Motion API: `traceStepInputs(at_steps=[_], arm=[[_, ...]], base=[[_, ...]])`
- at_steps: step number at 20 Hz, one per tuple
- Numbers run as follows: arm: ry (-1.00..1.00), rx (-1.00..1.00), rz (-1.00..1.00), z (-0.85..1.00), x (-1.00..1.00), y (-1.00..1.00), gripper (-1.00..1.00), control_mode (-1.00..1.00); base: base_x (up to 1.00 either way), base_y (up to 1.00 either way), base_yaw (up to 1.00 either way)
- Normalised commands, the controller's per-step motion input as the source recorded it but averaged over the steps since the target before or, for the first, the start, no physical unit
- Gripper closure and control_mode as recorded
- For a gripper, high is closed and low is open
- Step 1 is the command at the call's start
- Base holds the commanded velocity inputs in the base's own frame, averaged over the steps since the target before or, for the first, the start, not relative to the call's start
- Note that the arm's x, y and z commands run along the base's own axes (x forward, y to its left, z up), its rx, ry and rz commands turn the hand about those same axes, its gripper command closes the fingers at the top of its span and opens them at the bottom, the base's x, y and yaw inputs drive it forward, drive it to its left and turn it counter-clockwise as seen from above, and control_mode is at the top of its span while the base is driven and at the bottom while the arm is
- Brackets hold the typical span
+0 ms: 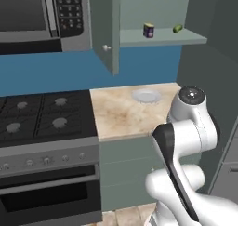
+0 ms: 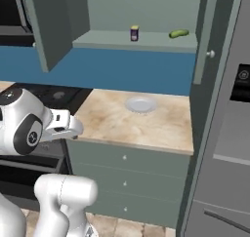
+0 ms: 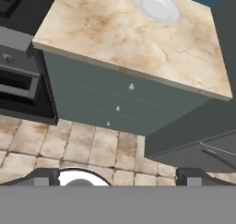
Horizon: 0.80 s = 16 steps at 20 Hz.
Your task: Pick the canned food and boxed food from the counter and place them in the cabinets closest to them.
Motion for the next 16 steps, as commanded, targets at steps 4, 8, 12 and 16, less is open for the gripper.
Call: traceStepInputs(at_steps=[4, 8, 12, 16], arm=[[0.0, 0.0, 0.0, 0.0, 0.0, 0.0, -1.0, 1.0], [0.0, 0.0, 0.0, 0.0, 0.0, 0.0, -1.0, 1.0], [0.0, 0.0, 0.0, 0.0, 0.0, 0.0, -1.0, 1.0], [0.0, 0.0, 0.0, 0.0, 0.0, 0.0, -1.0, 1.0]], base=[[-0.26, 0.67, 0.0], [-0.24, 0.65, 0.0], [-0.24, 0.68, 0.0], [-0.24, 0.71, 0.0]])
